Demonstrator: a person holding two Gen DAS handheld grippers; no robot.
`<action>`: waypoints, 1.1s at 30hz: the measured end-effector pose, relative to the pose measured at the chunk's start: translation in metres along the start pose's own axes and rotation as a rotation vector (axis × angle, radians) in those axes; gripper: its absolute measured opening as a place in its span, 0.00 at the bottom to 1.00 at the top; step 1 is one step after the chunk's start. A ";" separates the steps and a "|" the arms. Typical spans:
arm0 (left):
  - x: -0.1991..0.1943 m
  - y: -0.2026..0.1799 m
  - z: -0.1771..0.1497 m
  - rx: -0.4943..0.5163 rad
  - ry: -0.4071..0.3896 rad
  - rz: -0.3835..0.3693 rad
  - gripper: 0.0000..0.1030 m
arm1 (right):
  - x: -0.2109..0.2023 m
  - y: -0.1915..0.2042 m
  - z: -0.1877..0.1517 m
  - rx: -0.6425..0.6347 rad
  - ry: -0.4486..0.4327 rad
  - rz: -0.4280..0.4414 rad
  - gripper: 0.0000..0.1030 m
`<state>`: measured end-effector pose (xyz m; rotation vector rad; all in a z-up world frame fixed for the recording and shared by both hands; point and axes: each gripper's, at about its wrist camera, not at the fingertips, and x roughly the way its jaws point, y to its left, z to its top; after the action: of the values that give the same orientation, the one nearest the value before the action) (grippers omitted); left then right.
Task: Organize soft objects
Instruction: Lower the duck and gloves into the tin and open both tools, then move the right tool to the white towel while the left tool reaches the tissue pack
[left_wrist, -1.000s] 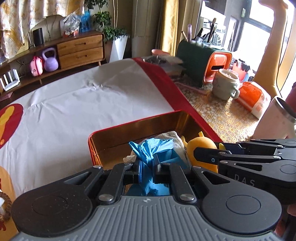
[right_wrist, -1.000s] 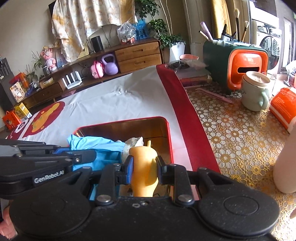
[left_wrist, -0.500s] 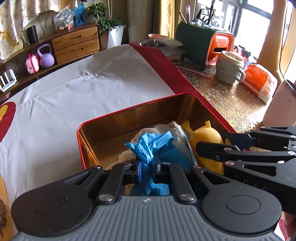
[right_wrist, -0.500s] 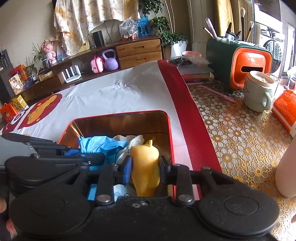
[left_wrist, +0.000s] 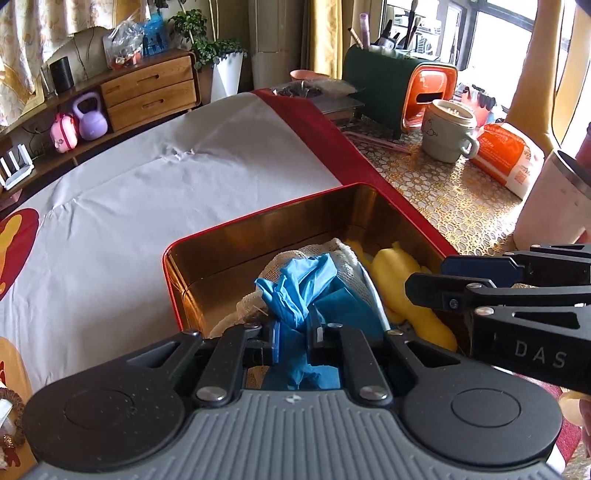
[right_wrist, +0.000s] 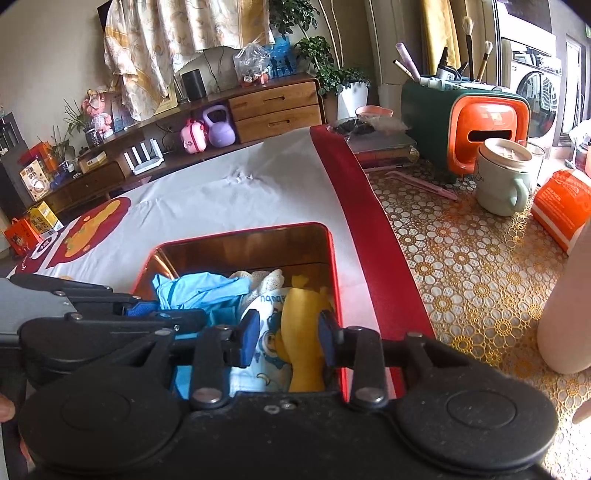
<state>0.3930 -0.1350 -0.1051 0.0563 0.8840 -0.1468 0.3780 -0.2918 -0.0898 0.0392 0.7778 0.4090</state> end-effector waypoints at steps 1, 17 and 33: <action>-0.002 0.000 0.000 0.002 -0.001 0.003 0.13 | -0.002 0.001 0.000 0.001 0.001 0.000 0.37; -0.052 0.009 -0.013 -0.031 -0.066 -0.022 0.66 | -0.048 0.013 -0.008 -0.016 -0.039 0.026 0.62; -0.141 0.045 -0.053 -0.097 -0.126 -0.048 0.78 | -0.102 0.070 -0.027 -0.084 -0.093 0.103 0.85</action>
<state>0.2705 -0.0699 -0.0300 -0.0640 0.7660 -0.1511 0.2701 -0.2686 -0.0272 0.0199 0.6682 0.5341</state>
